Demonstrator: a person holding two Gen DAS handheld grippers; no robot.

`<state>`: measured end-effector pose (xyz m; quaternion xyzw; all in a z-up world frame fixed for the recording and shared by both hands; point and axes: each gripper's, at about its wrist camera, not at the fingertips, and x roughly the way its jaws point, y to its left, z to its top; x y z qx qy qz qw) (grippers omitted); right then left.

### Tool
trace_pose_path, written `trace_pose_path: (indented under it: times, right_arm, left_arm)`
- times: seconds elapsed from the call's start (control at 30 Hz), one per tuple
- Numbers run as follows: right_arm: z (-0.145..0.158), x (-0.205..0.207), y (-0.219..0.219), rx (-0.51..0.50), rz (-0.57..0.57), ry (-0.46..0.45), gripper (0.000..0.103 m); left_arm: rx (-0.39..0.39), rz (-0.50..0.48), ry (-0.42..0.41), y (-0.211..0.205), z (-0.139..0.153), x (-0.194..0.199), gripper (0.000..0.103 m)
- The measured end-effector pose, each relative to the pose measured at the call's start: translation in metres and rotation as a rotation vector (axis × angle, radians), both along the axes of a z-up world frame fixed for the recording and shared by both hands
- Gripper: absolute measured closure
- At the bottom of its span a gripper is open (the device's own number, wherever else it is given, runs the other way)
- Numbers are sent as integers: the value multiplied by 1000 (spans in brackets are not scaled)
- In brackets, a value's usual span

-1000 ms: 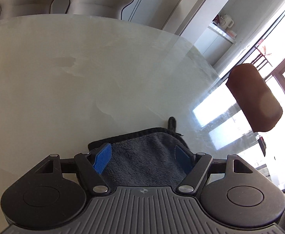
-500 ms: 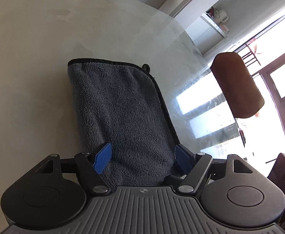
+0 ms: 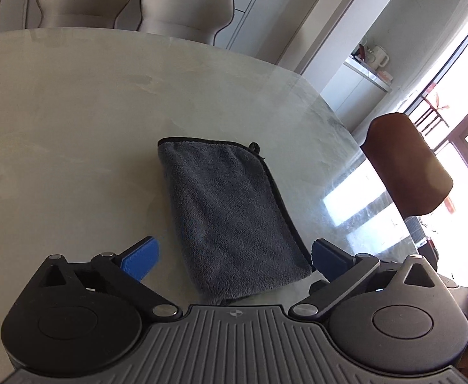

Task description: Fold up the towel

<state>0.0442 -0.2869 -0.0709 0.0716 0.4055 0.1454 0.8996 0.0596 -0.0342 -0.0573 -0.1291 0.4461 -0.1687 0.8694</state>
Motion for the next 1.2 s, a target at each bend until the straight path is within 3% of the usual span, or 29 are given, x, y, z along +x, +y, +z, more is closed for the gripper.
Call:
trace_pose_path:
  times: [0.23,0.4,0.6,0.93,1.2]
  right_arm:
    - [12,-14,15,-136,-47,-1,0]
    - [26,-29,11,-134,-68,-40,0]
    - [37,-49,11,-210,-84,-81,0]
    - [26,-70,4,-226,-123,-85,0]
    - [21,-76,1,-252,-154,-75,0]
  left_arm:
    - [54,103,-65,8,12,-40,0]
    - [96,156,-76,13,13,-61,0]
    - [155,167,-81,4,14,-87,0]
    - [212,196,-25,-4,1,-106,0]
    - [245,196,-28,-9,-3,-113,0]
